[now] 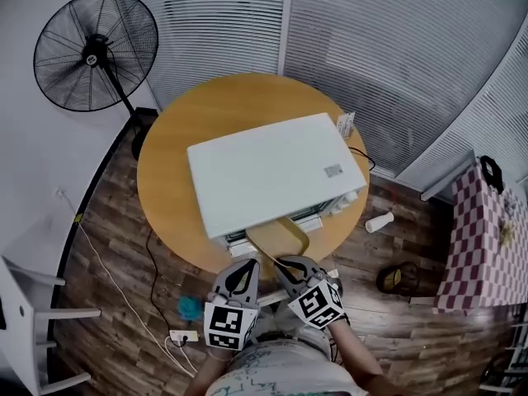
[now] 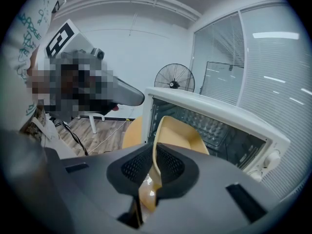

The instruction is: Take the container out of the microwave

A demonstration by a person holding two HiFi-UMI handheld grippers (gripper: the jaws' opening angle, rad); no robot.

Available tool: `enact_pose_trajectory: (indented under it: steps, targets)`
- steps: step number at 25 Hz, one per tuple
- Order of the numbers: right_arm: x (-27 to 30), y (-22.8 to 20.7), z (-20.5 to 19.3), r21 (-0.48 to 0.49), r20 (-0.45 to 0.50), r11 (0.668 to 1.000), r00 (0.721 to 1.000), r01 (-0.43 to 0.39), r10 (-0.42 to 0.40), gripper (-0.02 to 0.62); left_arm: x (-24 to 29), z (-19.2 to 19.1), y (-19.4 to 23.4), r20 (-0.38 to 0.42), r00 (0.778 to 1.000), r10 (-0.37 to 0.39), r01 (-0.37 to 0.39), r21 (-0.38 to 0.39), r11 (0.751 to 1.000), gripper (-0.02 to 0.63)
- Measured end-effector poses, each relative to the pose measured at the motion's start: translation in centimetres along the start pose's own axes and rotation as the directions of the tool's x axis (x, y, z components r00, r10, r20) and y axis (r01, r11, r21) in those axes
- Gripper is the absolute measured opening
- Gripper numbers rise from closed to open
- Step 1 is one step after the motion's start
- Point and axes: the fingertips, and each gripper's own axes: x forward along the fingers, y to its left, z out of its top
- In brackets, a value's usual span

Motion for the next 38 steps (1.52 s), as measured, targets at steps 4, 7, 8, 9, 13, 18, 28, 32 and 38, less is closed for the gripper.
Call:
enact_pose_trajectory:
  steps: [4, 7, 8, 9, 13, 18, 28, 32, 38]
  targets:
    - [-0.5, 0.3, -0.1, -0.012, 0.016, 0.999, 0.999, -0.032, 0.032, 0.015, -0.1, -0.4, -0.3, -0.004, 0.999, 0.037, -0.037, -0.008, 0.999, 0.014]
    - [-1.1, 0.3, -0.1, -0.024, 0.031, 0.998, 0.998, -0.062, 0.063, 0.015, -0.1, -0.4, -0.7, -0.006, 0.998, 0.069, -0.069, -0.017, 0.997, 0.014]
    - [-1.4, 0.3, -0.1, -0.030, 0.035, 0.997, 0.997, -0.072, 0.073, 0.015, -0.1, -0.3, -0.9, -0.005, 0.997, 0.080, -0.081, -0.020, 0.997, 0.014]
    - [-1.8, 0.2, -0.2, -0.036, 0.038, 0.996, 0.996, -0.082, 0.083, 0.015, -0.1, -0.2, -1.2, -0.004, 0.996, 0.092, -0.092, -0.024, 0.995, 0.014]
    - [-3.4, 0.1, -0.8, -0.056, 0.035, 0.991, 0.992, -0.120, 0.122, 0.015, -0.1, 0.2, -2.6, 0.000, 0.990, 0.140, -0.140, -0.040, 0.989, 0.014]
    - [-5.4, 0.0, -1.7, -0.071, 0.036, 0.986, 0.987, -0.153, 0.156, 0.015, -0.3, 0.1, -4.8, 0.004, 0.983, 0.183, -0.183, -0.061, 0.981, 0.014]
    - [-8.0, 0.2, -2.3, -0.090, 0.054, 0.975, 0.976, -0.204, 0.209, 0.016, -0.9, -0.5, -8.1, 0.003, 0.968, 0.249, -0.248, -0.085, 0.965, 0.014]
    - [-8.9, 0.1, -2.0, -0.094, 0.071, 0.973, 0.974, -0.210, 0.217, 0.015, -1.1, -0.6, -9.2, 0.008, 0.963, 0.268, -0.266, -0.089, 0.960, 0.014]
    - [-10.5, -0.5, -1.0, -0.077, 0.116, 0.975, 0.969, -0.208, 0.216, 0.015, -1.3, -0.4, -10.7, 0.025, 0.959, 0.282, -0.279, -0.096, 0.956, 0.014]
